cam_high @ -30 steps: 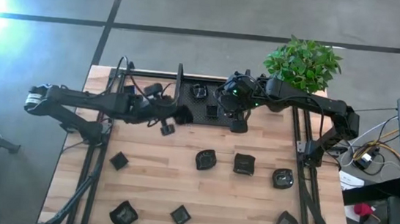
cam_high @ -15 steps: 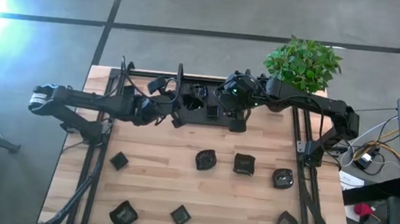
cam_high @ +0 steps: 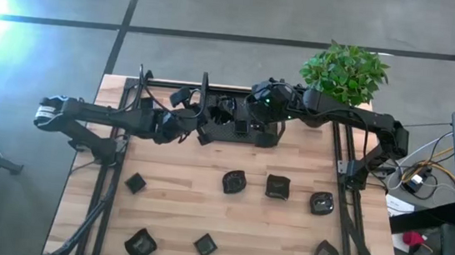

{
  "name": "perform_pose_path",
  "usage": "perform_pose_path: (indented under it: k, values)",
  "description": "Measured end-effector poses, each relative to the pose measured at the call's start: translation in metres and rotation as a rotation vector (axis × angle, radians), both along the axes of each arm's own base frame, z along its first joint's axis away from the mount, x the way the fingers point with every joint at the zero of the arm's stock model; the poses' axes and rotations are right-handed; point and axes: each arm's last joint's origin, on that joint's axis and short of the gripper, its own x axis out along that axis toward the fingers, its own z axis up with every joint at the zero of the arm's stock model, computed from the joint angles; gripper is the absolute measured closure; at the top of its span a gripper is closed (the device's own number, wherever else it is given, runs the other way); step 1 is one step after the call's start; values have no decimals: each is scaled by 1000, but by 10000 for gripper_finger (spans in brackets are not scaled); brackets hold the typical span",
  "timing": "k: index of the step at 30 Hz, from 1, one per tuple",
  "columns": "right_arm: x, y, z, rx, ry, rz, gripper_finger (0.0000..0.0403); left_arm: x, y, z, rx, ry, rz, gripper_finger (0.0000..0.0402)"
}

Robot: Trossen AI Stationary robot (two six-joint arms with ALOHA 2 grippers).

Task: Pick & Place Mini shaped plates
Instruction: Stack the black distorted square plate on top of the black distorted square plate on the shelf

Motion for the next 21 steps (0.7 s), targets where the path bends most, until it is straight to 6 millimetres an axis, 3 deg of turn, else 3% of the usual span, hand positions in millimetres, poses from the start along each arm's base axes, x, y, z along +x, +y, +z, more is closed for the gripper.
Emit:
perform_pose_path:
  k: [10,21]
  values:
    - [10,-1,13,-70,-146,-28,270,1,1,2,32,-35,30,401]
    - [18,-3,10,-74,-176,-39,262,5,1,3,59,-134,30,401]
